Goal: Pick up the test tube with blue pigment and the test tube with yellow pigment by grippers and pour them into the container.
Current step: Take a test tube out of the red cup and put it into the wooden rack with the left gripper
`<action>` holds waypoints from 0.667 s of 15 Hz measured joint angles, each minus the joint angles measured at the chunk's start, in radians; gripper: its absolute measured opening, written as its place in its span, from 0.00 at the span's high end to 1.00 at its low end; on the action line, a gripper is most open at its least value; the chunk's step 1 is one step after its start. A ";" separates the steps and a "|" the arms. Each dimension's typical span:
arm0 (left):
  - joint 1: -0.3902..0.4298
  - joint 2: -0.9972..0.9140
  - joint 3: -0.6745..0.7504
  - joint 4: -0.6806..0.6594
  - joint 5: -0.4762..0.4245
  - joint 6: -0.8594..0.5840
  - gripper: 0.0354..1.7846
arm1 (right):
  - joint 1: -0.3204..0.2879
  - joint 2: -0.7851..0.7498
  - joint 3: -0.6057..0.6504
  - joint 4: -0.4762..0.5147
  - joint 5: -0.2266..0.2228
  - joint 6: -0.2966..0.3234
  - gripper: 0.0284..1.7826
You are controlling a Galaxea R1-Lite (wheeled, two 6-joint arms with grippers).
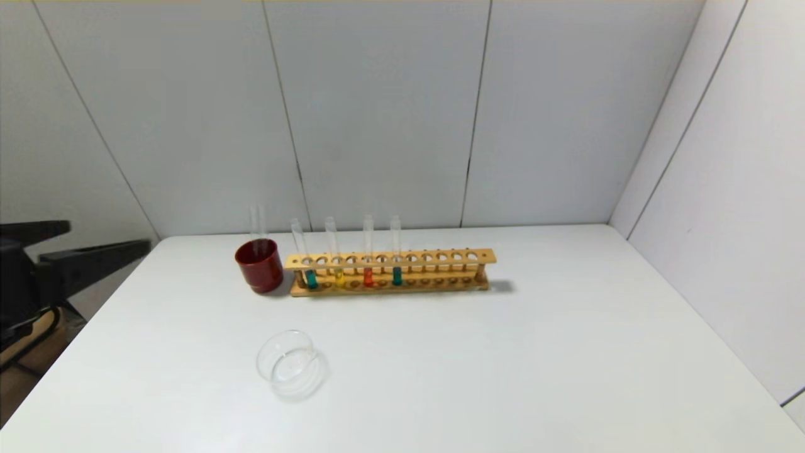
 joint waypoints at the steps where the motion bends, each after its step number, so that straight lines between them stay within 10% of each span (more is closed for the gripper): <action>1: -0.014 0.061 0.006 -0.043 0.001 -0.006 0.02 | 0.000 0.000 0.000 0.000 0.000 0.000 0.02; 10: -0.114 0.563 0.055 -0.507 0.016 -0.102 0.02 | 0.000 0.000 0.000 0.000 0.000 0.000 0.02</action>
